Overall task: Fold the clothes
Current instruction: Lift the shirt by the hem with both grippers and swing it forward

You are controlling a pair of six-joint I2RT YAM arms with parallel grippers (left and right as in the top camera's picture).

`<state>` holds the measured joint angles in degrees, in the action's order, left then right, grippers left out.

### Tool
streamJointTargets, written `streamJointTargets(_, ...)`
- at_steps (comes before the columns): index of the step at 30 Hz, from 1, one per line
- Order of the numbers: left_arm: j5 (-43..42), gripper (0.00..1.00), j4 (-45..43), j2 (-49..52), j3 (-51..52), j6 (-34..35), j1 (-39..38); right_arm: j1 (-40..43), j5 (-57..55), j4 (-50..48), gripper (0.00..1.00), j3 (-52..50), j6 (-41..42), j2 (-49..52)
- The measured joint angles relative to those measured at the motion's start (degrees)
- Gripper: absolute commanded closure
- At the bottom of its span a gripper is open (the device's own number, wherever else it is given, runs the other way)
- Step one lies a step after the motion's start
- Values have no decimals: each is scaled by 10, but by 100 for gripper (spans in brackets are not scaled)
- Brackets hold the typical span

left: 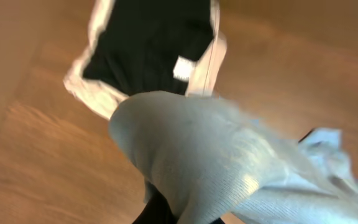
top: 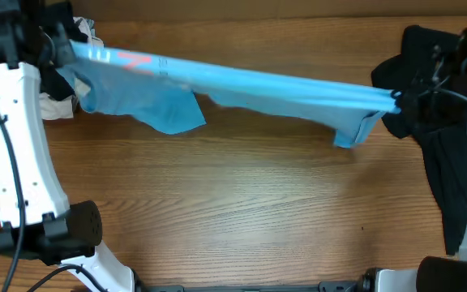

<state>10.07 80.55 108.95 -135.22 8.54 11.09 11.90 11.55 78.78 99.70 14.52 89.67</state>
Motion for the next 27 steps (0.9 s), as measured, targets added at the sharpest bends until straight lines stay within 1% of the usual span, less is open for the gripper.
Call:
streamJointTargets(5, 0, 96, 26, 0, -130, -4, 0, 0, 1, 48, 96, 90, -13, 0)
streamJointTargets(9, 0, 96, 18, -3, -203, -7, 0, 0, 2, 48, 96, 143, -24, 0)
streamJointTargets(14, -4, 96, -35, -8, -216, -14, 0, 0, 5, -1, 96, 151, -31, -1)
streamJointTargets(18, -9, 96, -80, -1, -216, -17, -2, 0, 8, -60, 96, 151, -33, 5)
streamJointTargets(27, -26, 96, -195, 59, -216, -46, -10, -6, 18, -222, 96, 151, -54, 63)
